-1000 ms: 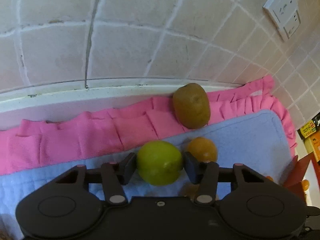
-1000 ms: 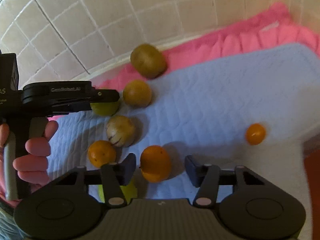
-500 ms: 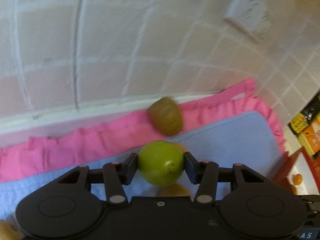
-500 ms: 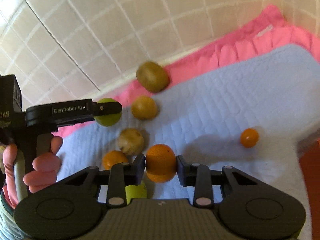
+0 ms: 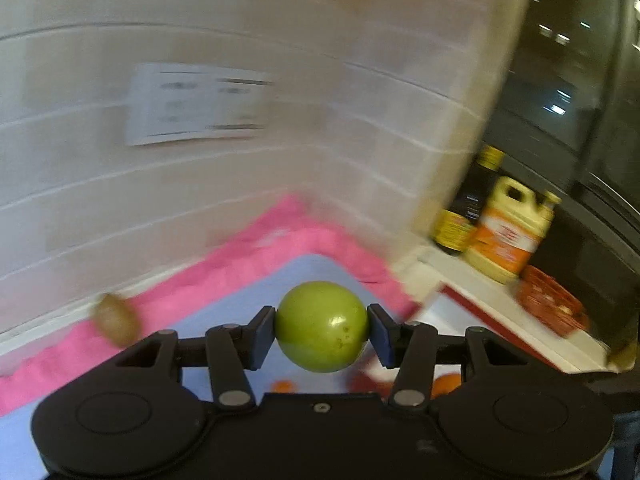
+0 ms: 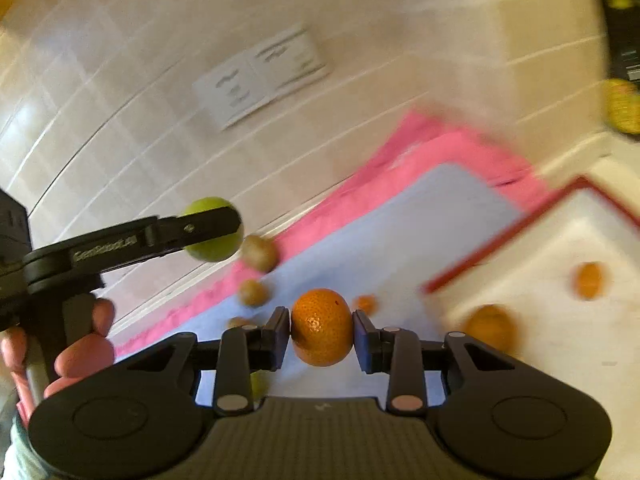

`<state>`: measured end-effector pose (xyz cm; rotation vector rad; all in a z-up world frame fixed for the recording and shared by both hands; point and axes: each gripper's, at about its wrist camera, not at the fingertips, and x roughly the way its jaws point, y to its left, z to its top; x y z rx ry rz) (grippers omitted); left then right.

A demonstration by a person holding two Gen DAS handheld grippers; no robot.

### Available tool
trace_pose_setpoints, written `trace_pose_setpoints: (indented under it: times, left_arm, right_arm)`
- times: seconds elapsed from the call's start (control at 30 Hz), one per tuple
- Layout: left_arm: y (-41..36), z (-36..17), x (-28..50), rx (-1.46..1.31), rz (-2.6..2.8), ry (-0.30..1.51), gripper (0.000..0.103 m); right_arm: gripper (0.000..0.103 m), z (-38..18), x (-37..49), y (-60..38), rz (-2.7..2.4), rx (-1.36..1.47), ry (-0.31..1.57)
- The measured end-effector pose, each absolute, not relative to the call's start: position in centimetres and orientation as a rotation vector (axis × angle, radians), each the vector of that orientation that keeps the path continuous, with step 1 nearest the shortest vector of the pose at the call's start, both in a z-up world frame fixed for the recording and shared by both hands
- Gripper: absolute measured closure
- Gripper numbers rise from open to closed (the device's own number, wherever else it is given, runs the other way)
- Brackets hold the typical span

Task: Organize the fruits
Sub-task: 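Carry the green apple and orange into the white box with both tools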

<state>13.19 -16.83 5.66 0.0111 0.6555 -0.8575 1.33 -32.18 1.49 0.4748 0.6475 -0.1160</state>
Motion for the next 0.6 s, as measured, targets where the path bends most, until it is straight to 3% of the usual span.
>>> trace_pose_setpoints:
  times: [0.3,0.6]
  left_arm:
    - [-28.1,2.8,10.0,0.052,-1.07,0.785,0.043]
    - [-36.7,-1.8,9.1,0.171,-1.099,0.939,0.043]
  right_arm:
    - [0.067,0.1,-7.1,-41.4,-0.435,0.54,0.694]
    - [0.067,-2.4,-9.0,-44.9,-0.475,0.581,0.751]
